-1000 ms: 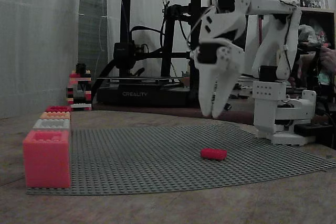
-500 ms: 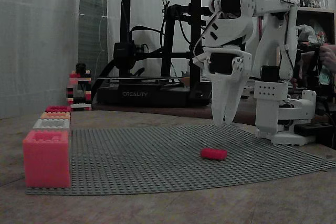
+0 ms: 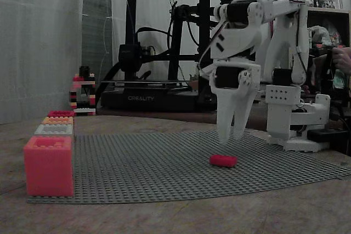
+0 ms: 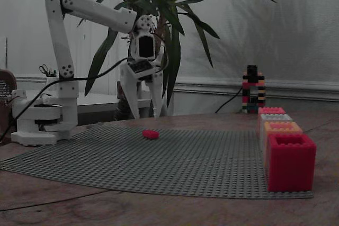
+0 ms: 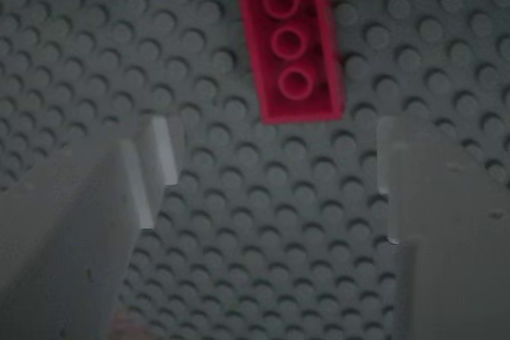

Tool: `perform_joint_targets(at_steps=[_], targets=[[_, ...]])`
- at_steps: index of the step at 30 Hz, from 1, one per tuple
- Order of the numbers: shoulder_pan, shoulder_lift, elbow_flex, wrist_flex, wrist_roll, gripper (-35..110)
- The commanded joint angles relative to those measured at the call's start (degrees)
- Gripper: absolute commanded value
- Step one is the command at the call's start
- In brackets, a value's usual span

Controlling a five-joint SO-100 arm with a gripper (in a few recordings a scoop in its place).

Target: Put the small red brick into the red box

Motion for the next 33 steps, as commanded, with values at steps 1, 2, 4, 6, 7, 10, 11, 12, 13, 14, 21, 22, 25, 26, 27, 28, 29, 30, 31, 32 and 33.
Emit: perform_joint_targets(at_steps=[1, 2, 4, 6, 7, 10, 11, 12, 13, 14, 21, 22, 25, 26, 27, 28, 29, 30, 31, 32, 33], targets=[[-1.23, 0.7, -2.11, -0.62, -0.44, 24], [-1.14, 0.44, -2.11, -0.88, -0.44, 24], [-0.7, -0.18, -2.11, -0.97, -0.62, 23], [0.18, -0.79, -1.67, -1.05, -1.05, 23], [0.62, -0.88, -1.32, -1.14, -1.41, 23], [2.29, -0.7, 0.09, -1.41, -2.29, 23], [2.81, -0.79, 0.53, -1.85, -2.46, 23], [3.25, -0.79, 0.97, -2.55, -2.64, 23], [3.69, -0.79, 1.49, -3.34, -2.9, 23], [3.96, -0.79, 2.02, -4.22, -3.25, 23], [4.13, -1.14, 3.16, -7.21, -3.25, 24], [4.04, -1.32, 3.16, -7.47, -3.16, 24], [4.04, -1.49, 3.25, -8.17, -2.99, 24], [4.04, -1.49, 3.43, -8.26, -2.99, 24], [4.04, -1.67, 3.69, -8.26, -3.16, 24], [4.04, -1.76, 3.96, -8.26, -3.43, 24], [4.04, -1.85, 4.31, -8.17, -3.6, 24], [4.04, -1.85, 4.57, -8.09, -3.78, 24], [4.13, -1.85, 4.92, -8.0, -3.78, 24], [4.13, -1.85, 5.19, -8.0, -3.78, 24], [4.04, -1.93, 5.62, -8.09, -3.78, 24]])
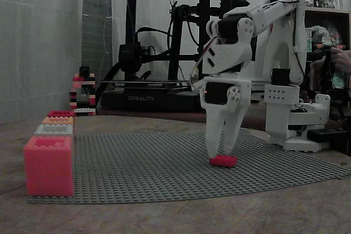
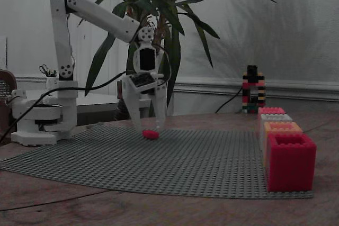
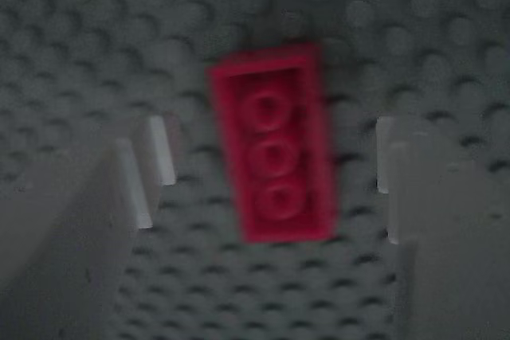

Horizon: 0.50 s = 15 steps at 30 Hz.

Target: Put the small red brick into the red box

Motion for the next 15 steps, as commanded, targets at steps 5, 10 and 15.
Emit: perform_joint_targets(at_steps=[5, 10, 15], targets=[[-0.35, 1.67, 1.49, -1.76, -1.14, 24], [-0.44, 1.41, 1.93, -3.08, -0.88, 24], [-0.44, 1.41, 2.2, -3.52, -0.53, 23]])
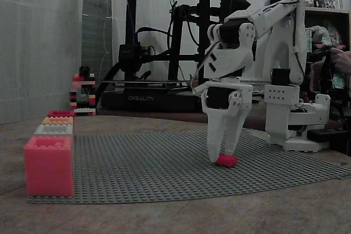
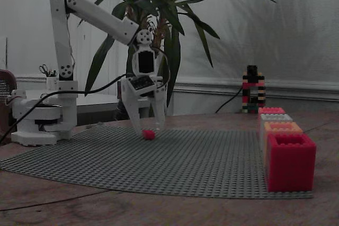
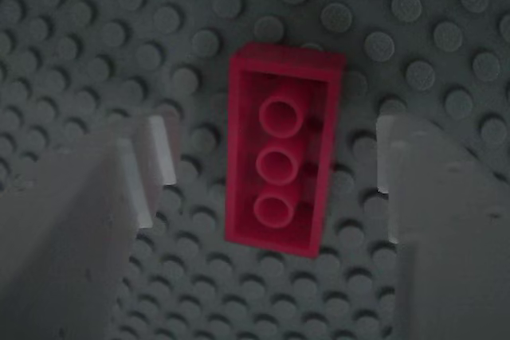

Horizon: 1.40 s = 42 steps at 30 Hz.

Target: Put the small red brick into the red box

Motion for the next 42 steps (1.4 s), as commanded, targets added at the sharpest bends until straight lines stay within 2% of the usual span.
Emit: perform_joint_targets(at_steps=[1, 9, 20, 26, 32, 37, 42], targets=[[-0.35, 1.41, 0.35, -0.26, -0.26, 23], [-0.35, 1.49, 1.32, -1.49, 0.88, 22], [-0.44, 2.2, 0.79, -3.16, 7.38, 1], [0.62, 2.29, -5.54, -3.16, 9.14, 0], [12.57, 2.2, -22.41, -2.9, 11.43, 0], [30.67, 0.88, -37.62, -0.88, 11.43, 0], [46.58, -2.46, -44.91, -4.04, 5.8, 0]])
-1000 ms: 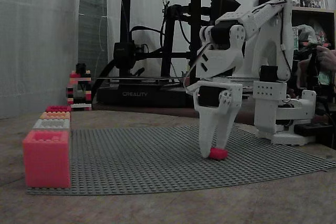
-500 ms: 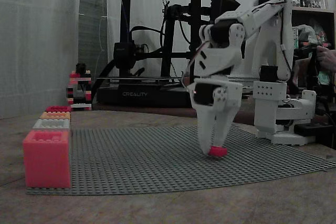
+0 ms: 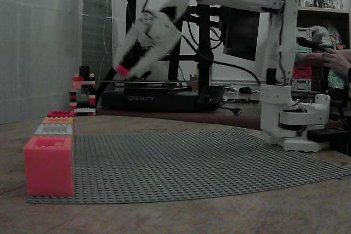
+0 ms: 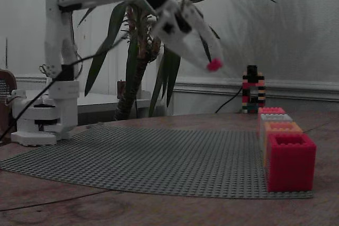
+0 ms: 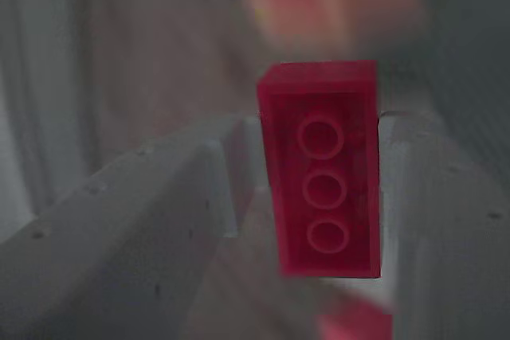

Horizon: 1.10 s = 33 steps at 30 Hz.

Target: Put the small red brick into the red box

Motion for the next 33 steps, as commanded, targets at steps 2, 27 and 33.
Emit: perform_joint_targets(at_steps=[2, 27, 33], targets=[[12.57, -1.76, -8.35, -3.87, -4.04, 0], [12.04, -47.99, -55.46, -2.02, -1.23, 0], [10.2, -57.39, -70.93, 2.64, -1.85, 0]])
